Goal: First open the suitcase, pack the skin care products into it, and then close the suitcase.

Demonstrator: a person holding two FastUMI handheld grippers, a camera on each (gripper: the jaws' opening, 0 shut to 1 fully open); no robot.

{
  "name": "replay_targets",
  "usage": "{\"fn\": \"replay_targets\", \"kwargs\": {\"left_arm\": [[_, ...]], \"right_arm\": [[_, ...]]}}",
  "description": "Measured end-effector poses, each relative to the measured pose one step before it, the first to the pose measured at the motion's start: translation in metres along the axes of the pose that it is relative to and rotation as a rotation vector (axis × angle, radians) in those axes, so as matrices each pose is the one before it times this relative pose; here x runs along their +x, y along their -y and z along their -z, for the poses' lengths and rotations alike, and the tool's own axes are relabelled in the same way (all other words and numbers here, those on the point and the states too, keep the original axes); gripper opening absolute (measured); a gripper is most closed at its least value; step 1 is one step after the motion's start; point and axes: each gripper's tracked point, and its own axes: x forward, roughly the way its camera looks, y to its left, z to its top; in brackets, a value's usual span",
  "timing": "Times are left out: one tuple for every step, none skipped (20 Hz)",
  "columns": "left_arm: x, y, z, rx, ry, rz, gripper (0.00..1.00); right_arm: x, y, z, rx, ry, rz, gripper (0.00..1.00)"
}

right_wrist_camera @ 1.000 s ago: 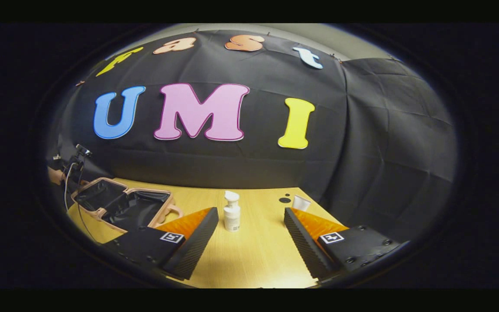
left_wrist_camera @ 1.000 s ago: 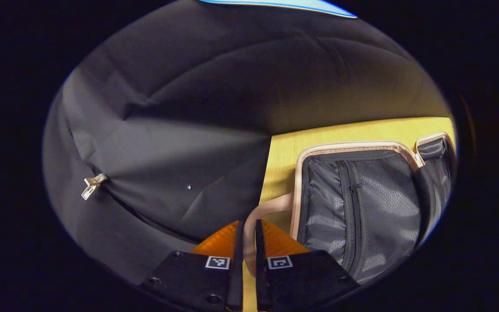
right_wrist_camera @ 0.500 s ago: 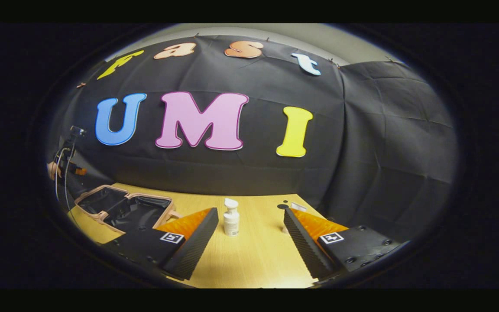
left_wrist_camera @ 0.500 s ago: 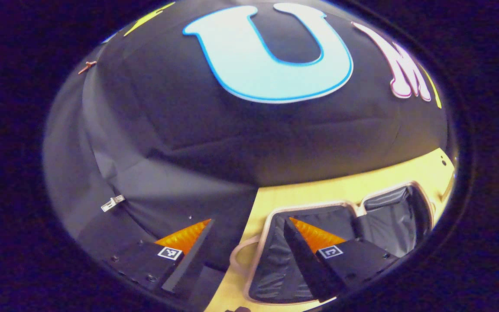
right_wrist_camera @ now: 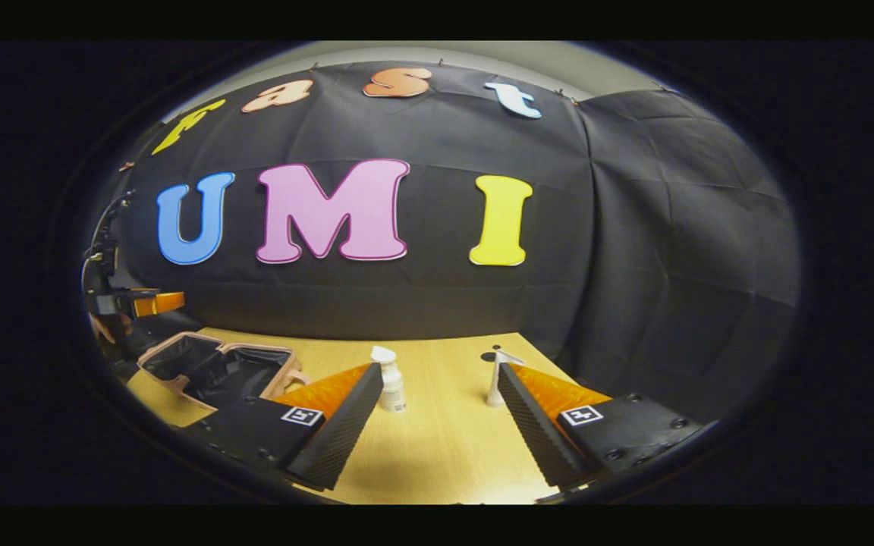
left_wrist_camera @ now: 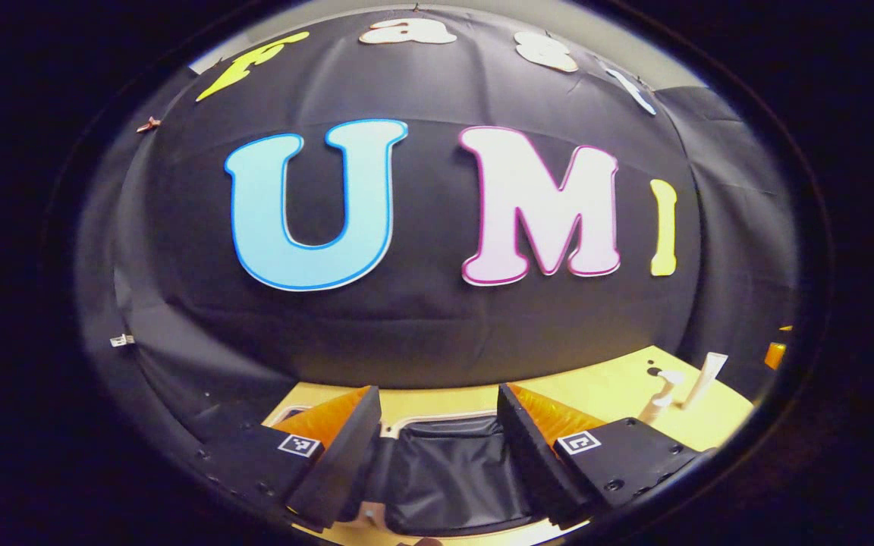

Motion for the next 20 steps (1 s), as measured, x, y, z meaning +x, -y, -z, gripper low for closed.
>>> {"fn": "replay_targets", "kwargs": {"left_arm": [[0.00264,0.03013,0.01053,-0.00293,-0.01306,0.03390,0.99],[0.00366,0.02934,0.01331,0.00763,-0.01625,0.03024,0.99],[0.00628,0.02615,0.01097,0.01069,-0.00750,0.01904,0.99],[0.00715,0.02523,0.01044,0.01174,-0.00601,0.02371,0.99],[0.00761,0.02128,0.00839,0.01501,-0.00093,0.01971,0.99],[0.01021,0.02347,0.01014,0.00922,-0.00425,0.03261,0.98],[0.00964,0.02092,0.00979,0.00292,-0.01371,0.03659,0.98],[0.00758,0.01858,0.01357,0.00495,-0.01304,0.02960,0.98],[0.00957,0.01674,0.01219,-0.00027,-0.01581,0.02386,0.98],[0.01079,0.01747,0.01123,-0.00553,-0.01937,0.02560,0.98],[0.01101,0.01563,0.01082,-0.00836,-0.02228,0.01671,0.98],[0.01267,0.01515,0.01195,-0.00907,-0.01880,0.01787,0.98],[0.01049,0.00996,0.00745,-0.00082,-0.00909,0.00457,0.98],[0.00887,0.00314,0.00768,0.00642,-0.00735,-0.00765,0.98],[0.01127,0.00242,0.00540,0.00309,-0.00225,-0.01113,0.98],[0.01230,0.00637,0.00550,-0.00599,-0.00694,0.00383,0.98],[0.01100,0.00031,0.00374,-0.00239,-0.00247,-0.01219,0.98],[0.01383,-0.00084,0.00573,-0.00042,-0.00389,-0.00796,0.98],[0.01183,0.00025,0.00309,-0.00101,-0.00237,-0.00721,0.98],[0.01231,0.00194,0.00370,-0.00515,-0.00594,0.00200,0.98]], "right_arm": [[0.00713,0.00700,0.00264,-0.00271,-0.00408,-0.00690,0.97],[0.00808,0.00725,0.00298,-0.00044,-0.00585,-0.00410,0.97],[0.00792,0.00736,0.00485,-0.00281,-0.00713,-0.00235,0.97],[0.00832,0.00934,0.00508,-0.00350,-0.01110,0.00202,0.97],[0.00660,0.00716,0.00391,0.00229,-0.00531,-0.00525,0.97],[0.00731,0.00640,0.00321,0.00898,-0.00525,-0.00410,0.97],[0.00909,0.00760,0.00342,0.01214,-0.00532,-0.00099,0.97],[0.00780,0.00704,0.00341,0.00605,-0.00325,0.00449,0.97],[0.00896,0.00748,0.00485,0.00492,-0.00857,0.00771,0.97],[0.00916,0.00707,0.00728,0.00499,-0.01487,0.00541,0.97],[0.00889,0.00650,0.00720,0.00836,-0.01765,0.00483,0.98],[0.00843,0.00485,0.00653,0.00849,-0.01470,0.00087,0.97],[0.00705,0.00524,0.00541,0.00191,-0.01254,0.00178,0.98],[0.00616,0.00544,0.00612,-0.00106,-0.00774,-0.00269,0.98],[0.00627,0.00371,0.00707,0.00796,-0.01244,-0.00468,0.97],[0.00331,0.00274,0.00674,0.00923,-0.01427,-0.00959,0.97],[0.00344,0.00218,0.00823,0.00004,-0.01422,-0.00476,0.97],[0.00296,0.00339,0.00641,-0.01243,-0.01141,0.00149,0.97],[0.00294,0.00305,0.00531,-0.01227,-0.00929,0.00078,0.97],[0.00277,-0.00013,0.00415,-0.00410,-0.00592,-0.00512,0.97]]}}
